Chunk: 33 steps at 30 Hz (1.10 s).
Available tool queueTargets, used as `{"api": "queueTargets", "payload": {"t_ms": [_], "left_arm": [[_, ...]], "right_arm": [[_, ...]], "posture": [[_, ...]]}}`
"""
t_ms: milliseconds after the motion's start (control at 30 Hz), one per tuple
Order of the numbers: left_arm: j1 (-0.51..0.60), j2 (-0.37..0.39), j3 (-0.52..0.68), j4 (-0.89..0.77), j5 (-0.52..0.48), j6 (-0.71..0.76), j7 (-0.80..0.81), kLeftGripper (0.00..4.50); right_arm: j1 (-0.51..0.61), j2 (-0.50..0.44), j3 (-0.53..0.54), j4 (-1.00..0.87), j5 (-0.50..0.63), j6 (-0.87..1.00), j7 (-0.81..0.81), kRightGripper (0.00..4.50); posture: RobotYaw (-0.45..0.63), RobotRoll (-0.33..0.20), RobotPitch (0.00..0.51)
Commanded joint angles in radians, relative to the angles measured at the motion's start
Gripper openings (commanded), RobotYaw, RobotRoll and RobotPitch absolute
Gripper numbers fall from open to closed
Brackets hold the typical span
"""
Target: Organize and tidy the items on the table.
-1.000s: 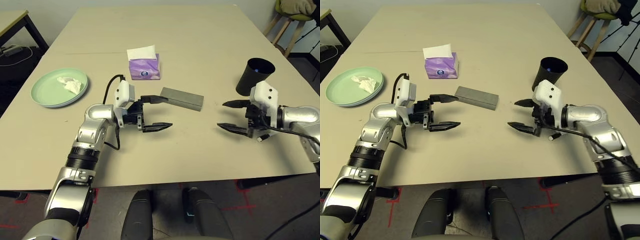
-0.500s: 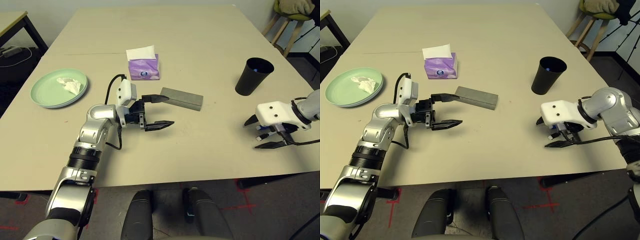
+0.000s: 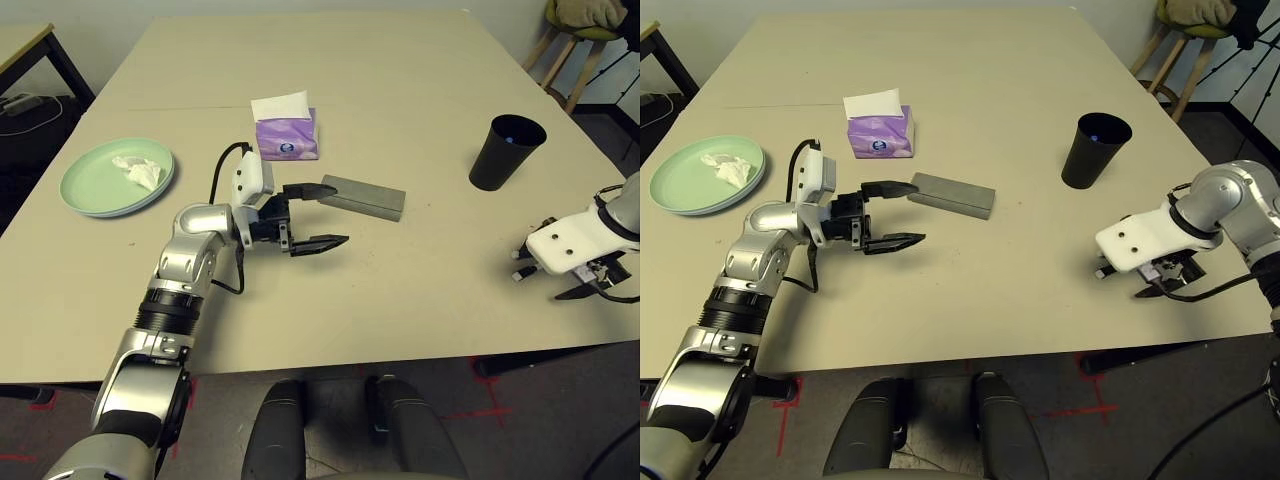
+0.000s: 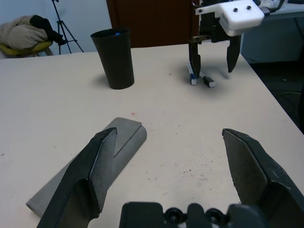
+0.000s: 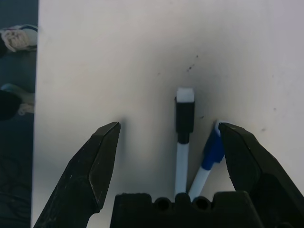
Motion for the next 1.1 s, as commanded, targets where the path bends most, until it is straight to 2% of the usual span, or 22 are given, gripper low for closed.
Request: {"api": "queueTargets", "payload": {"t_ms": [33, 500, 867, 1000, 1100], "left_arm": [[-0.006, -0.006, -0.013, 0.007, 0.012, -0.011, -0.001, 4.48], [0.003, -0.002, -0.012, -0.002, 0.018, -0.017, 0.015, 4.48], [-0.005, -0.002, -0.013, 0.01, 0.019, -0.022, 0.016, 4.48], [-0.007, -0.001, -0.012, 0.011, 0.02, -0.023, 0.015, 4.5], [-0.008, -0.001, -0.012, 0.01, 0.02, -0.022, 0.017, 4.5]], "right_arm": [[-0.004, 0.01, 0.005, 0.017, -0.028, -0.026, -0.028, 4.5], [-0.042, 0.049, 0.021, 0.09, -0.058, -0.142, -0.054, 4.5], [-0.035, 0.046, 0.028, 0.095, -0.066, -0.152, -0.023, 4.5], [-0.049, 0.055, 0.03, 0.109, -0.081, -0.155, -0.033, 3.56], [-0.054, 0.058, 0.032, 0.113, -0.091, -0.158, -0.034, 2.37]], "posture": [[0.11, 0.0, 0.126], [0.12, 0.0, 0.125], [0.12, 0.0, 0.127], [0.12, 0.0, 0.126], [0.13, 0.0, 0.126]]}}
